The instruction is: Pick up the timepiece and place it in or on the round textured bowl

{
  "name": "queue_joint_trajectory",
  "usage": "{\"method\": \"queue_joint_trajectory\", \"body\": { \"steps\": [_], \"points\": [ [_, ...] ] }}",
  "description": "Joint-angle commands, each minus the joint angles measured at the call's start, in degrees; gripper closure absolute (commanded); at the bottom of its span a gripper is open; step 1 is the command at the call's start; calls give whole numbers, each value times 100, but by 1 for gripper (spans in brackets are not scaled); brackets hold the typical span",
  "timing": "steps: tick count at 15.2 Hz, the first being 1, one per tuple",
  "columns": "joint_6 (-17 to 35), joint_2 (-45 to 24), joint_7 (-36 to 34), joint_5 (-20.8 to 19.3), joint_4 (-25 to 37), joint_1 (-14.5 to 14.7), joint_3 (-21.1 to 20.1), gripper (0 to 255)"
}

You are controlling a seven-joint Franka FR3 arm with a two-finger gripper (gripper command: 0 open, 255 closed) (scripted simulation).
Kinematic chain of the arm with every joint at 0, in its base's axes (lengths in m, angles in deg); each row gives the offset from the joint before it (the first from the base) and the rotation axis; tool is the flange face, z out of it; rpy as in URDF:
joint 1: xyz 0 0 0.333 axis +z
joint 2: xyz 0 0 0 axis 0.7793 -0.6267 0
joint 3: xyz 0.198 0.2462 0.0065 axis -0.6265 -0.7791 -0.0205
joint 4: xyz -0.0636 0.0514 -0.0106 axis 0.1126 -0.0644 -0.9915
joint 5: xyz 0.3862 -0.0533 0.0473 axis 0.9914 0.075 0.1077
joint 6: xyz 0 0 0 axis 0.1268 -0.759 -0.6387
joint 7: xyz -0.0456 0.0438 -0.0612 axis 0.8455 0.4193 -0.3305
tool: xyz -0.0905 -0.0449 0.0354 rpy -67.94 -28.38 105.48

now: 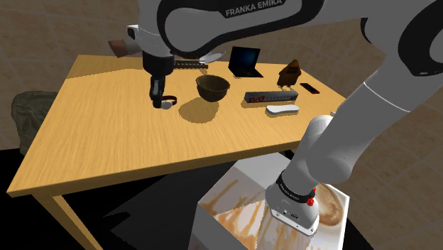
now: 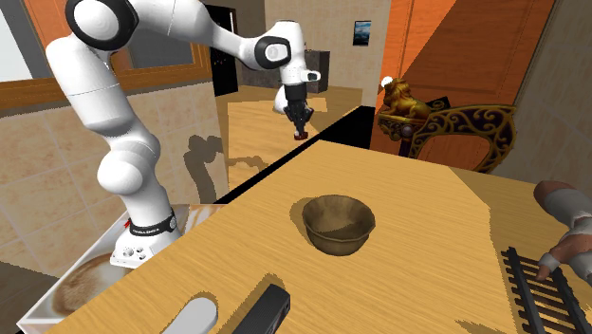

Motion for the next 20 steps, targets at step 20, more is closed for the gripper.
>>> {"method": "queue_joint_trajectory", "body": {
  "steps": [20],
  "points": [
    [-328,263,2495,-1,145,-941,1555,255]
  ]
}}
